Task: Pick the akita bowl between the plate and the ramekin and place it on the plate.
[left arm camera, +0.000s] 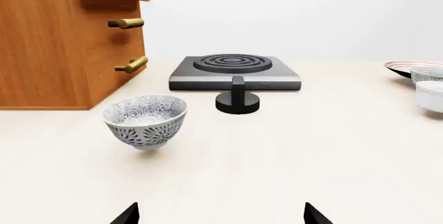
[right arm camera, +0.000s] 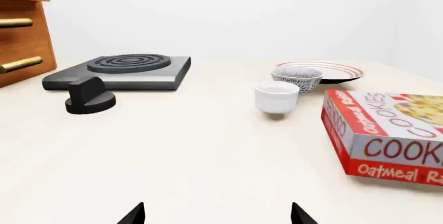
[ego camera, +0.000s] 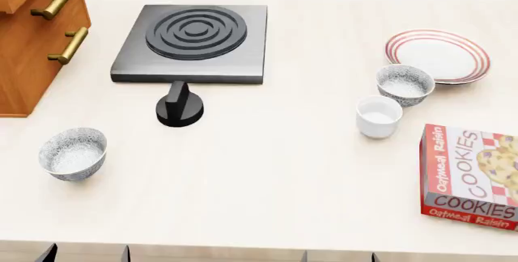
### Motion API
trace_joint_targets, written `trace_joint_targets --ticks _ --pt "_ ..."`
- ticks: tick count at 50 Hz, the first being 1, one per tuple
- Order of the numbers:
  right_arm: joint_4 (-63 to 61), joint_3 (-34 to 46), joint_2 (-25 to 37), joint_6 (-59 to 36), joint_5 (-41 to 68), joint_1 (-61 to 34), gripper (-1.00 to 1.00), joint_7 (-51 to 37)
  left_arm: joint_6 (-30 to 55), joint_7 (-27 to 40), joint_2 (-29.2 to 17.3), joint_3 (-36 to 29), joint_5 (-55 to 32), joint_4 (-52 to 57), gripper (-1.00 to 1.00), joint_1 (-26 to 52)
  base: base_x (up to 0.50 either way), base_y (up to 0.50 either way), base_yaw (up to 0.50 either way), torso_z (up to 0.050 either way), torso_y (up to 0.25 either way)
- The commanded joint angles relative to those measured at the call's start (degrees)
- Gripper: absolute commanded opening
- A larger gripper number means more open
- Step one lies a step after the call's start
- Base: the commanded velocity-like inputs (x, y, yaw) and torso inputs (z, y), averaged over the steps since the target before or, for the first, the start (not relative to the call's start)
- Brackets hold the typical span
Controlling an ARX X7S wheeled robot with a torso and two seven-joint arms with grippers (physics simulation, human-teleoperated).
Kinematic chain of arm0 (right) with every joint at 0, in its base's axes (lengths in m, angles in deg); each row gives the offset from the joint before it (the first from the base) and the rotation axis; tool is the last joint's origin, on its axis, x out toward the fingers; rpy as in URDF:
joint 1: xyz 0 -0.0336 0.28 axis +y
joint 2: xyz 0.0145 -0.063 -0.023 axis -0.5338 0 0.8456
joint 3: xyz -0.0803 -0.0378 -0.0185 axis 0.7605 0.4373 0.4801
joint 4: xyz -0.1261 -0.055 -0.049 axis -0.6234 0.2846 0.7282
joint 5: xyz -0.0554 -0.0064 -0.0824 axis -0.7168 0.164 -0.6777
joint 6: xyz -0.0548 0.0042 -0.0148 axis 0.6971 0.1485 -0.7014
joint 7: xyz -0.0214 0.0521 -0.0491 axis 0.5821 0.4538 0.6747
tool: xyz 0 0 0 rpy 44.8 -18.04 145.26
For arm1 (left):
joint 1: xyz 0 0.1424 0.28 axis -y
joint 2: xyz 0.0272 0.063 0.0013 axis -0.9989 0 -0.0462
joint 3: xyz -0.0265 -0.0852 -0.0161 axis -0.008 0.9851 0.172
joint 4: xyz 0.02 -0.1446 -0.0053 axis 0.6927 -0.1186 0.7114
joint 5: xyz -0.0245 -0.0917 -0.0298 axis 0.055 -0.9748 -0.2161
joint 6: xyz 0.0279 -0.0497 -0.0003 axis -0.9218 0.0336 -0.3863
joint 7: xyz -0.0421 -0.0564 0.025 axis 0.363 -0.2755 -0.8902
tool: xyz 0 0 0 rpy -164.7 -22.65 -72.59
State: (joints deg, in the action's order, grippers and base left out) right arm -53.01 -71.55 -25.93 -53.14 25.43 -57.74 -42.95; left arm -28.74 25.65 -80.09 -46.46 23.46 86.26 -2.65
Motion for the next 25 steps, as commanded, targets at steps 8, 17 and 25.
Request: trace_joint_targets --ticks 8,17,25 --pt "0.0 3.4 2.3 -1.2 0.7 -0.3 1.00 -2.9 0.8 2.4 -2.2 -2.4 -2.6 0.7 1.00 0.0 0.00 0.00 0.00 0.000 0.000" --pt "-0.6 4.3 3.2 -1.4 1.8 -0.1 1.00 -4.4 1.5 3.9 -3.0 -3.3 -3.9 0.1 1.00 0.6 0.00 0.00 0.00 0.000 0.000" --pt "-1.0 5.3 3.8 -2.0 2.2 -0.2 1.00 -5.3 1.9 4.5 -3.7 -3.9 -5.2 0.1 1.00 0.8 0.00 0.00 0.00 0.000 0.000"
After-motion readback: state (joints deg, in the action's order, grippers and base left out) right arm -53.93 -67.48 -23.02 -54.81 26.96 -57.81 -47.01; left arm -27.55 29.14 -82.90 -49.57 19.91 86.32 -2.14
